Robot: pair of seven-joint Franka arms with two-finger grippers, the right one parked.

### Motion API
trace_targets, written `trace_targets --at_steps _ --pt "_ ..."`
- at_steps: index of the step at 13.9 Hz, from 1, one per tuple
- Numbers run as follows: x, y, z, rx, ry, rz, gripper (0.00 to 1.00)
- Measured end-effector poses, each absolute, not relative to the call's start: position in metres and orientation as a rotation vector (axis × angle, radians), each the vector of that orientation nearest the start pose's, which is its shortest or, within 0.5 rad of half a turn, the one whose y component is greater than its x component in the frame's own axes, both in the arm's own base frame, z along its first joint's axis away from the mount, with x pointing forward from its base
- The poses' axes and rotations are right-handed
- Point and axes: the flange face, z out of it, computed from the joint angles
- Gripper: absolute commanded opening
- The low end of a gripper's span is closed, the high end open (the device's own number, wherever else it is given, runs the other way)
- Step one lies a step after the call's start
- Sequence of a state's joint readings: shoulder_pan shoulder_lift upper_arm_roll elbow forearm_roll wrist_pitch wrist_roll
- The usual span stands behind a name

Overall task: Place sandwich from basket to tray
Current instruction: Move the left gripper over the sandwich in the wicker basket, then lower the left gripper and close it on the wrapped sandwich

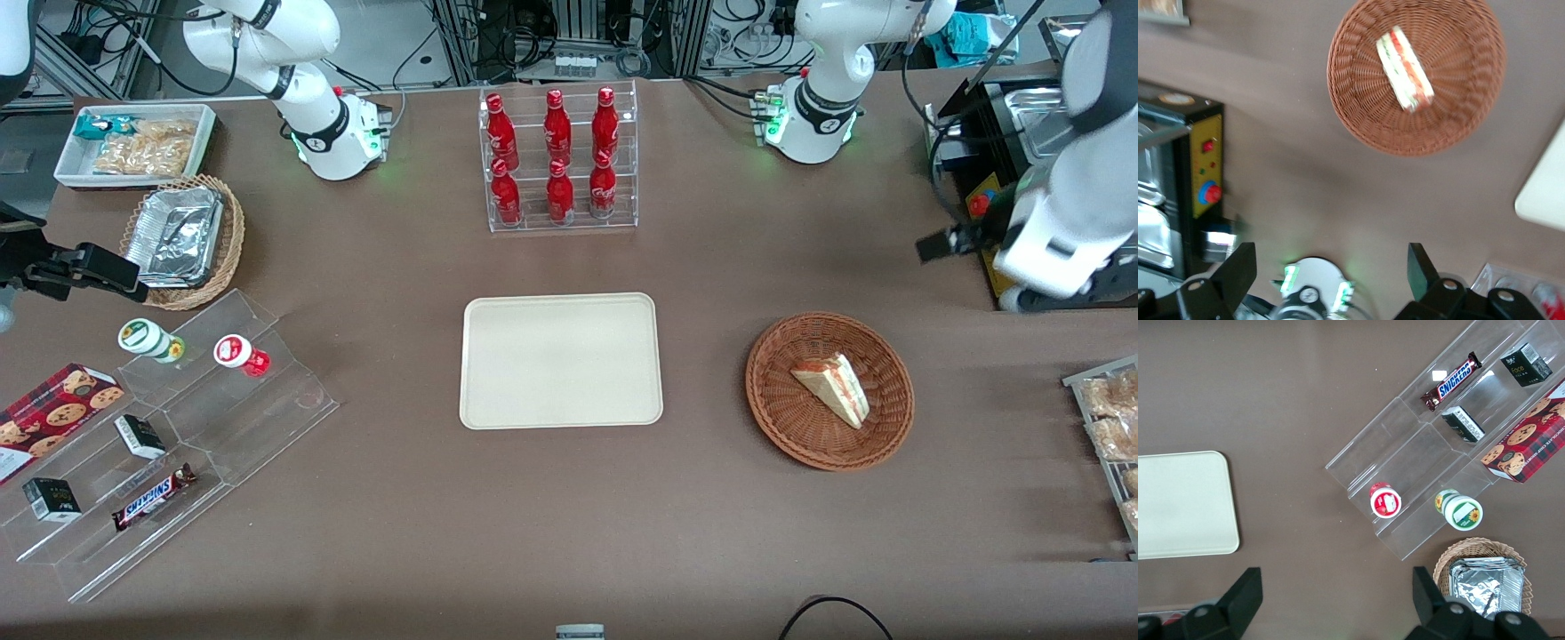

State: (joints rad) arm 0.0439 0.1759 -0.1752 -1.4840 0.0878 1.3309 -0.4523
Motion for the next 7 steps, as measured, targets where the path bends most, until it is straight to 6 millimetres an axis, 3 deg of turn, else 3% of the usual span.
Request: trace_targets --at_steps 4,7 --pt "0.617 -0.058 0.447 -2.797 -0.853 0.479 1.0" --pt "0.643 -0.062 0.385 -2.707 -1.122 0.433 1.0"
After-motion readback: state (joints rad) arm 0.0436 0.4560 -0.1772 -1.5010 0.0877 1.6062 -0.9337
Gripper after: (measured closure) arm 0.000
